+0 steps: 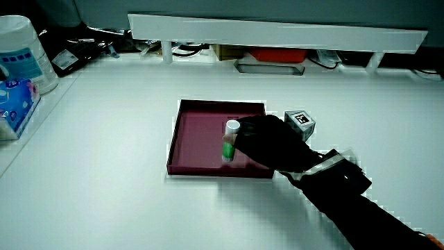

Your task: Pick glue stick

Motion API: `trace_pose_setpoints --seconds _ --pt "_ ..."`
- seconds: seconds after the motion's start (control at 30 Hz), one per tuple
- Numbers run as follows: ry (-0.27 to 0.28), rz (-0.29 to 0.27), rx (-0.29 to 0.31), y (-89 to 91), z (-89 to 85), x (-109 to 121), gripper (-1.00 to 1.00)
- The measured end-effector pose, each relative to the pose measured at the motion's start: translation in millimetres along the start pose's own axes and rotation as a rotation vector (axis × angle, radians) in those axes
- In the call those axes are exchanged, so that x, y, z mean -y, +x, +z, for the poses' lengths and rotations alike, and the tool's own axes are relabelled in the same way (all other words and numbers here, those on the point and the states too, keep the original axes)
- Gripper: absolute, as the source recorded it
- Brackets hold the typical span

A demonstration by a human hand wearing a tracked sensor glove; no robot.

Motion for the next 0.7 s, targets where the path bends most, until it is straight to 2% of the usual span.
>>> trace_pose_setpoints --seconds 0.1,0.13,0.2,0.23,0.3,0.47,0.5,0.53,0.6,0.63,0.7 --pt "-0.008 0.012 0.022 -12.7 6.0 4 1.0" --pt "-0.014 0.014 0.006 -18.7 7.5 7 1.0" --pt "-0.014 0.042 0.011 -24.5 12.5 10 1.0" --pt "-0.018 0.031 0.026 -29.8 14.9 12 1.0" --pt "-0.017 0.042 0.004 -37.1 19.5 17 1.0" --pt "-0.008 0.065 0.014 -49.9 34.5 30 1.0" --pt "-0.005 0.043 0.043 -50.9 38.1 33 1.0" --pt "0.001 0.054 0.021 -53.3 40.4 36 1.0" --pt "0.007 0.051 0.056 -56.4 47.6 42 1.0" --pt "0.002 0.058 0.028 -59.5 50.0 45 1.0" --pt "0.014 0.034 0.049 -63.1 57.0 51 1.0"
